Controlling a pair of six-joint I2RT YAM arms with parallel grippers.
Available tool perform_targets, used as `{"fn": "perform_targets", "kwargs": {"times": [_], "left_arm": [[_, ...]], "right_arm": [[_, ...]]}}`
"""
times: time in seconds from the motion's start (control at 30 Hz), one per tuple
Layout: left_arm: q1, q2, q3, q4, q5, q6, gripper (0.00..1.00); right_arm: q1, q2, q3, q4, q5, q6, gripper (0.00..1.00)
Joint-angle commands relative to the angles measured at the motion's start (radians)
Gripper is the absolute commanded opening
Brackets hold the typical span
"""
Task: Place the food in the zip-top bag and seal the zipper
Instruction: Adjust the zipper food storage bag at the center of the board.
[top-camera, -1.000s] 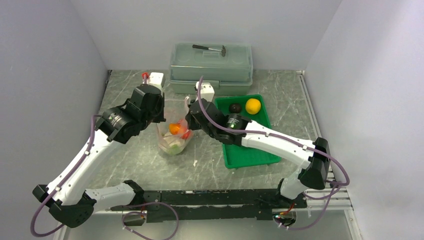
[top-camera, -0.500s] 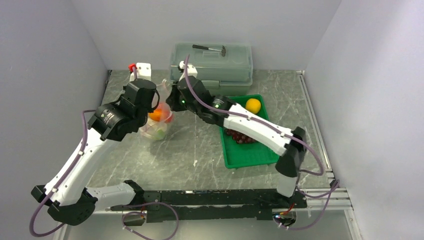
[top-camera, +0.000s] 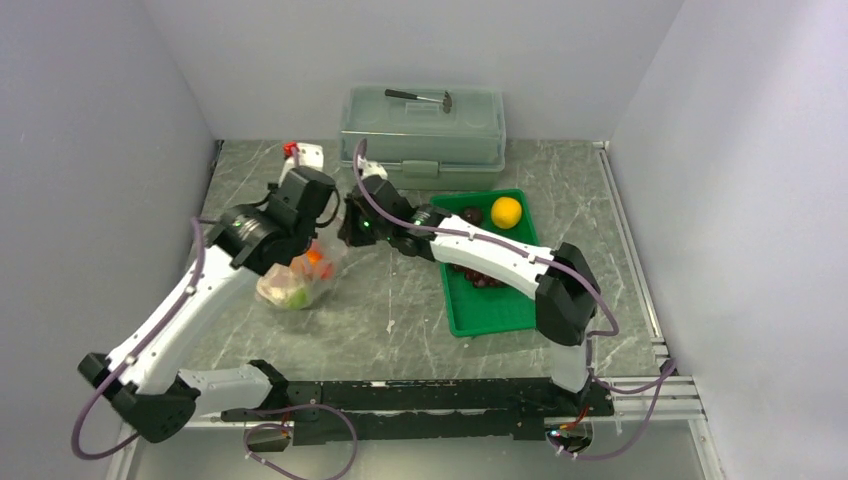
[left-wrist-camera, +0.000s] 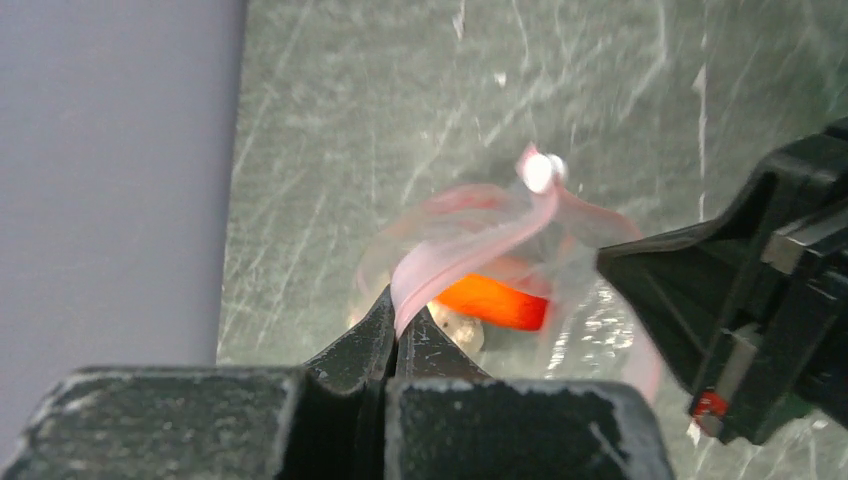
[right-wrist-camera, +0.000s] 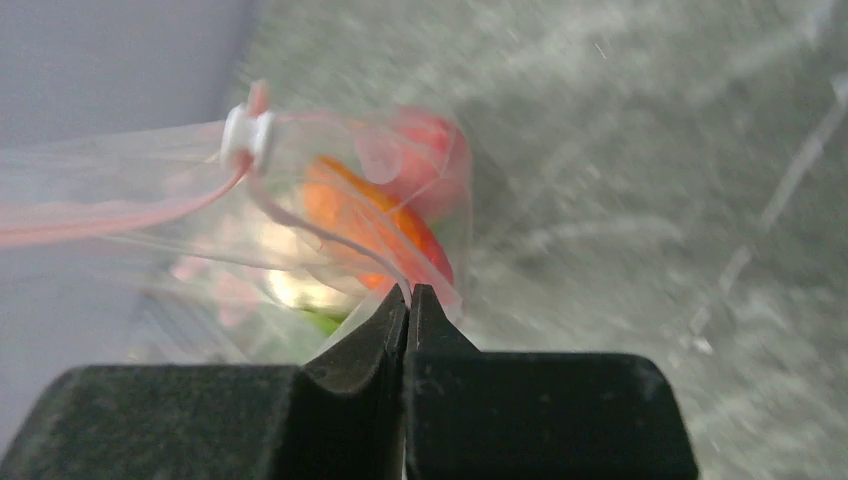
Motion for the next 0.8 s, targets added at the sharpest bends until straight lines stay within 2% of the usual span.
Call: {"fn": "perform_targets", "kwargs": {"times": [0.0,0.13,0.33,0.47,0.77], "left_arm": [[0.002,0.047,-0.079,0.026,0.056,-0.071,0.00],[0.002,0.091,-0.116,0.032,0.091,-0.115,0.00],[0.002,0.102,-0.140,0.076,0.149,-0.140,0.00],[0.001,0.091,-0.162,0.109,0.196,-0.138,0.00],[0.002,0.082,-0.138,0.096,0.202,-0.138,0.00]], "right_arm": [[-0.024,-0.113,-0.212,0.055,0.006,0.025,0.00],[-0.026,-0.201,-0.351,0.068,0.042,0.029,0.00],[-0.026,-0.326,-0.466,0.057,0.082,0.030,0.00],[-0.027,-0.381,-0.512,0.040,0.111,0.025,0.00],[-0.048,-0.451,-0.606,0.032,0.135,0.024,0.00]]}}
